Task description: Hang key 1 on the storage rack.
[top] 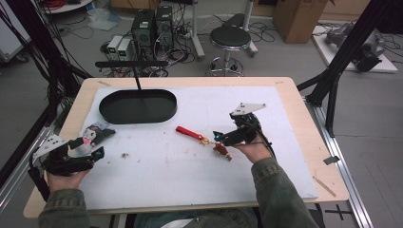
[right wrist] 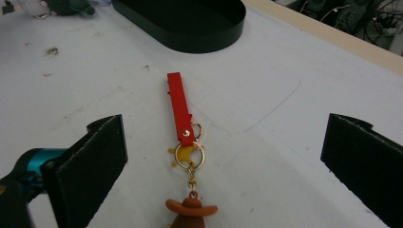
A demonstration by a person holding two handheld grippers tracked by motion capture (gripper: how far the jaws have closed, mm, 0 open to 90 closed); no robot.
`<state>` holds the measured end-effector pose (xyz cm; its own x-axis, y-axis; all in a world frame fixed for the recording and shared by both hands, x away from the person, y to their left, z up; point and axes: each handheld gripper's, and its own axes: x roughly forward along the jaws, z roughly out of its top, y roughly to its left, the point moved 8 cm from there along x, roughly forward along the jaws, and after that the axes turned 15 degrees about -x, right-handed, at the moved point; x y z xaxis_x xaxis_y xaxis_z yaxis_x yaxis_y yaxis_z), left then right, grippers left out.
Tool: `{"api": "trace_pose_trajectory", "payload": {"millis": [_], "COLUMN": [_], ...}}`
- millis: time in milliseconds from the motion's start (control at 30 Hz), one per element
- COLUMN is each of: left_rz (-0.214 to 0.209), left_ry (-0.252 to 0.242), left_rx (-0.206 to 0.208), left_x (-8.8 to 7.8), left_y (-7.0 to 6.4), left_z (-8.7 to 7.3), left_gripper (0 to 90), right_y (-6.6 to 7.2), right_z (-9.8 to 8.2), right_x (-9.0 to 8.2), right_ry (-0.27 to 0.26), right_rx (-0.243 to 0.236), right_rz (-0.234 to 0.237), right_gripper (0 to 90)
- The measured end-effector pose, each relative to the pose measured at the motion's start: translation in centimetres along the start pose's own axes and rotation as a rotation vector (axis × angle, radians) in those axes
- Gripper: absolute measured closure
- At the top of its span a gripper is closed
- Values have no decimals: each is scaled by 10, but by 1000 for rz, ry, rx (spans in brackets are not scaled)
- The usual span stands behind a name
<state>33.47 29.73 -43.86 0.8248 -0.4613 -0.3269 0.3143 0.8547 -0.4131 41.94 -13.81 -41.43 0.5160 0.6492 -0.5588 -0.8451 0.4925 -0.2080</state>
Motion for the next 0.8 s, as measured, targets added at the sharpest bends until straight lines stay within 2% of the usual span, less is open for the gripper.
{"api": "trace_pose_trajectory", "payload": {"millis": [167,367,433,533,667,800], "left_rz": [-1,-1,-2,-1,-4,-6], "left_ry": [1,5,2,0,0,-4], "left_rx": [0,1,-2,-4,-5,-6], "left_x": [0,1,1,1,1,1], "left_y": [0,1,1,1,1,1], "left_z": [0,0,0,0,0,1], "left_gripper": [17,17,17,17,17,17], "right_y": [2,2,3,5,11,15], "right_z": [13,21,27,31,39,36], "right_x": [19,37,48,55,70,81], "right_ry": [23,27,49,57,92,125], "right_rx": [-30,-4,-12,-19,-52,-62], "right_rz": [30,55,68,80,103,119], "right_gripper": [4,4,5,5,5,5]}}
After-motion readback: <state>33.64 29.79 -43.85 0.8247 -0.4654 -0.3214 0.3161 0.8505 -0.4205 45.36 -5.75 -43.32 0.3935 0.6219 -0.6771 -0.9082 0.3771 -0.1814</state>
